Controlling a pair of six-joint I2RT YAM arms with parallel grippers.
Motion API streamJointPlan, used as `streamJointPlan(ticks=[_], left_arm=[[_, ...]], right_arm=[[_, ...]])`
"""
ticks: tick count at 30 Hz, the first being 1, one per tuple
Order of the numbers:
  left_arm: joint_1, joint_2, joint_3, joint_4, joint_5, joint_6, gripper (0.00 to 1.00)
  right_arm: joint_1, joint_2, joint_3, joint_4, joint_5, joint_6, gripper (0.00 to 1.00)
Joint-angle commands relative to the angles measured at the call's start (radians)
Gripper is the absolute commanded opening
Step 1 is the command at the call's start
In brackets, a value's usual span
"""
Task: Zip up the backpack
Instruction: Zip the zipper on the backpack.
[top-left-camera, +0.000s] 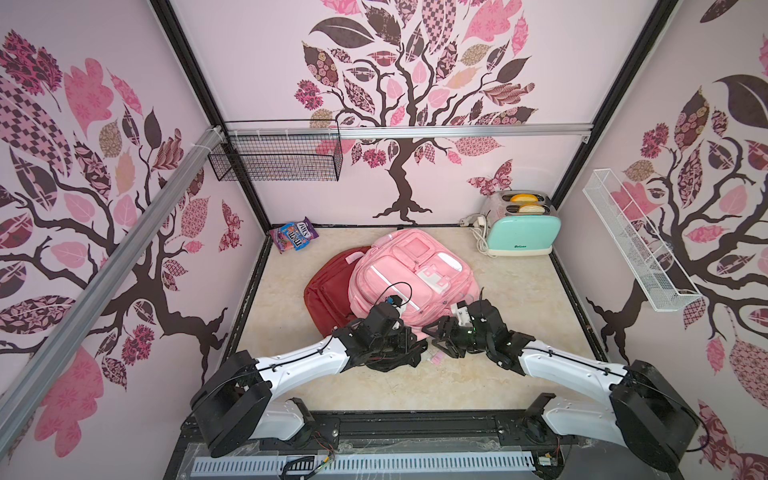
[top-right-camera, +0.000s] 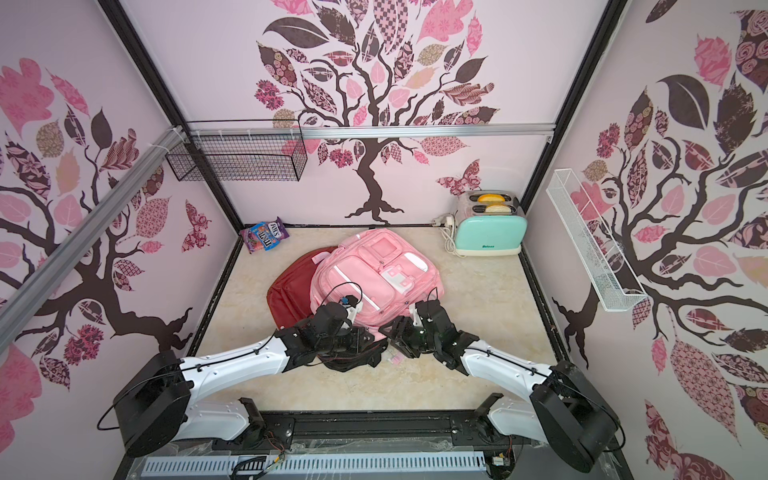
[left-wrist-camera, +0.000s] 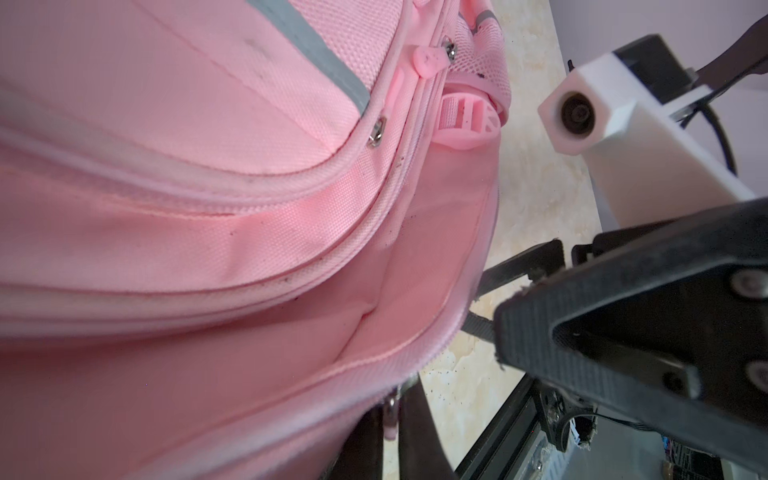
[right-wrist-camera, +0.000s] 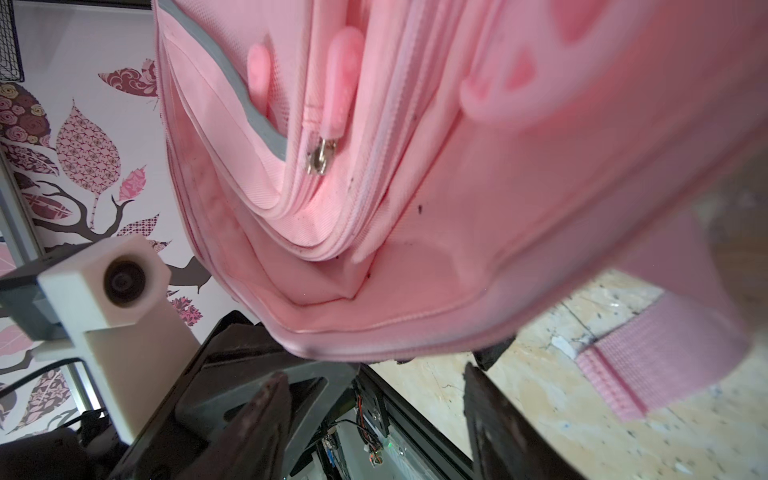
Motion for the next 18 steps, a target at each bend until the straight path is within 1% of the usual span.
streamJointPlan(ticks=[1,6,9,11,13,14,16,18], left_arm=[[-0.025,-0.024,-0.008,0.04,0.025,0.009,0.0],[-0.074,-0.033,-0.003,0.034,-0.004,0.008,0.0],[-0.095,-0.035,-0.006,0.034,-0.016,-0.005,0.0],[-0.095,-0.047,-0.014,0.034,-0.019,-0.011,0.0],[-0.097,-0.06,-0.018,0.026,-0.023,-0.006,0.0],[-0.099,-0.066,-0.015,0.022,-0.024,-0.006,0.0],[-0.1,-0.075,-0.013,0.008,-0.029,-0.002,0.0],[-0.102,-0.085,-0.002,-0.014,-0.035,0.004,0.0]], right_arm=[[0.011,0.047,0.002,0.126,0.042,0.07,0.67],[0.019,0.125,-0.002,0.258,0.034,0.102,0.67],[0.019,0.143,0.016,0.256,0.033,0.093,0.67],[0.018,0.144,0.025,0.252,0.034,0.082,0.64],[0.018,0.146,0.035,0.26,0.022,0.067,0.54],[0.018,0.145,0.043,0.252,0.015,0.057,0.47],[0.018,0.141,0.07,0.221,-0.006,0.019,0.24],[0.019,0.128,0.105,0.149,-0.022,-0.038,0.09]])
